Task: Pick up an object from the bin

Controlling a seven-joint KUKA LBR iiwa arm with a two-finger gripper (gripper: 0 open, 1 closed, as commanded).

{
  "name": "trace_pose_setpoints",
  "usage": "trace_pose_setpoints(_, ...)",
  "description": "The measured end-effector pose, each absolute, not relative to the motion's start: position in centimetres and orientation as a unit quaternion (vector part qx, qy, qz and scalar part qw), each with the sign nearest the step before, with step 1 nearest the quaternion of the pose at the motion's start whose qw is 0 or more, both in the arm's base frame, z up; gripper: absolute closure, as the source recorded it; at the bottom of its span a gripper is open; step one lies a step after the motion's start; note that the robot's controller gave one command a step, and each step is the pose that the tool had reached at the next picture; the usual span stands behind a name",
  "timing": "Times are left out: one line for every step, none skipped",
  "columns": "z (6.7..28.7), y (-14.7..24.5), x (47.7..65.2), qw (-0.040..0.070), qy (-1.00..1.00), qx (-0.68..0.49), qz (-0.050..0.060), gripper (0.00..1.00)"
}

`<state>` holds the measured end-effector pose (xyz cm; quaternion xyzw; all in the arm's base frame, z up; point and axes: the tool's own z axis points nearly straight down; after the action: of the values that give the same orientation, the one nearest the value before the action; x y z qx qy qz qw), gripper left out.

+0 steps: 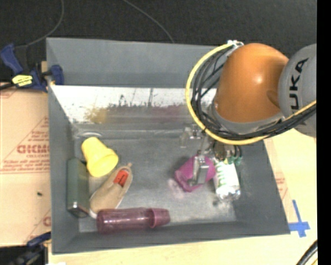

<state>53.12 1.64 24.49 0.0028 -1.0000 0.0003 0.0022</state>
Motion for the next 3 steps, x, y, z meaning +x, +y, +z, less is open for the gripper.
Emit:
trace_pose_setpoints(24.9, 1.6, 53.2, -0.002, -1.000, 0.003, 0.000, 0.00)
trace_pose_setpoints(16.6, -4.5, 49.7, 0.006, -0.999, 0.042, 0.001, 0.00)
trace_pose_setpoints(18.3, -4.4, 50.5, -0.004, -0.993, 0.120, 0.001, 0.00)
